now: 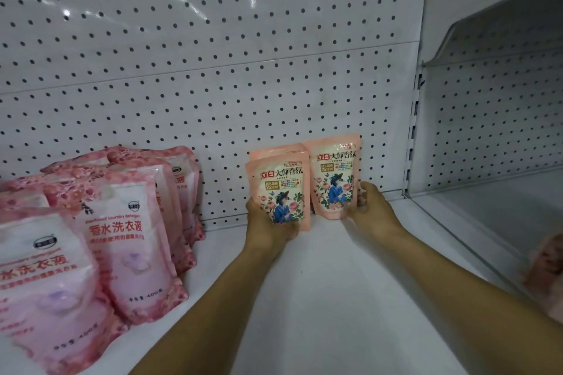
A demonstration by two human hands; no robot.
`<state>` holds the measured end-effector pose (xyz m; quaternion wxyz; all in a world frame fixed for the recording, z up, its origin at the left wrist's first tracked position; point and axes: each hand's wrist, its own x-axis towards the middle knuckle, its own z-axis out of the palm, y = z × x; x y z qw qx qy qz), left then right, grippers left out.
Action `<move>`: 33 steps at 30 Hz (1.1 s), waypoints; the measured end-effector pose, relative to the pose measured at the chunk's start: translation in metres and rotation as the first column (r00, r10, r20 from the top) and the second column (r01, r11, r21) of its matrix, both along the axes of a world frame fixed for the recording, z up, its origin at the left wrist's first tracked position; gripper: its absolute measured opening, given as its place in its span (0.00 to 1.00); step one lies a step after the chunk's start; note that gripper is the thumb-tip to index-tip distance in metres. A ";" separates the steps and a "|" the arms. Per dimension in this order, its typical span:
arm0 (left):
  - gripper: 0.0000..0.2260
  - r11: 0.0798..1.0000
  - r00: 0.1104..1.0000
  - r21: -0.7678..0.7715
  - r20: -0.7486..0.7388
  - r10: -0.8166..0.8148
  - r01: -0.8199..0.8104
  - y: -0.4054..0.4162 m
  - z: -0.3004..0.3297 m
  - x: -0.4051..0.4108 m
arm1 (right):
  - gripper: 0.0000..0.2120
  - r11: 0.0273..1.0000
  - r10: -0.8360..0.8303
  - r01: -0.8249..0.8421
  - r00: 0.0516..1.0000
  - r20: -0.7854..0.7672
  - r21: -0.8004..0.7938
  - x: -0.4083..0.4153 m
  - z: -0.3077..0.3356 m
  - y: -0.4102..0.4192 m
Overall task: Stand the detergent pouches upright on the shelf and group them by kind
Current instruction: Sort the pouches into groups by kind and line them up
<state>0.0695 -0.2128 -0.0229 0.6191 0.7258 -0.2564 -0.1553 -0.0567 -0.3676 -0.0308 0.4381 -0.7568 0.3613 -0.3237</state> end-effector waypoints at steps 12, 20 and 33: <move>0.20 0.974 0.942 0.186 0.285 -0.180 0.130 0.077 0.022 -0.082 | 0.12 0.891 0.104 -0.235 0.938 -0.330 -0.388 -0.125 0.021 0.078; 0.10 0.912 0.824 0.267 0.402 -0.399 0.311 0.058 0.019 -0.209 | 0.09 0.696 -0.021 -0.096 0.988 -0.154 -0.712 -0.251 0.018 0.093; 0.14 0.949 0.946 0.023 0.084 -0.314 0.313 -0.053 0.007 -0.317 | 0.26 0.966 -0.259 0.250 0.941 0.216 0.068 -0.364 0.019 0.001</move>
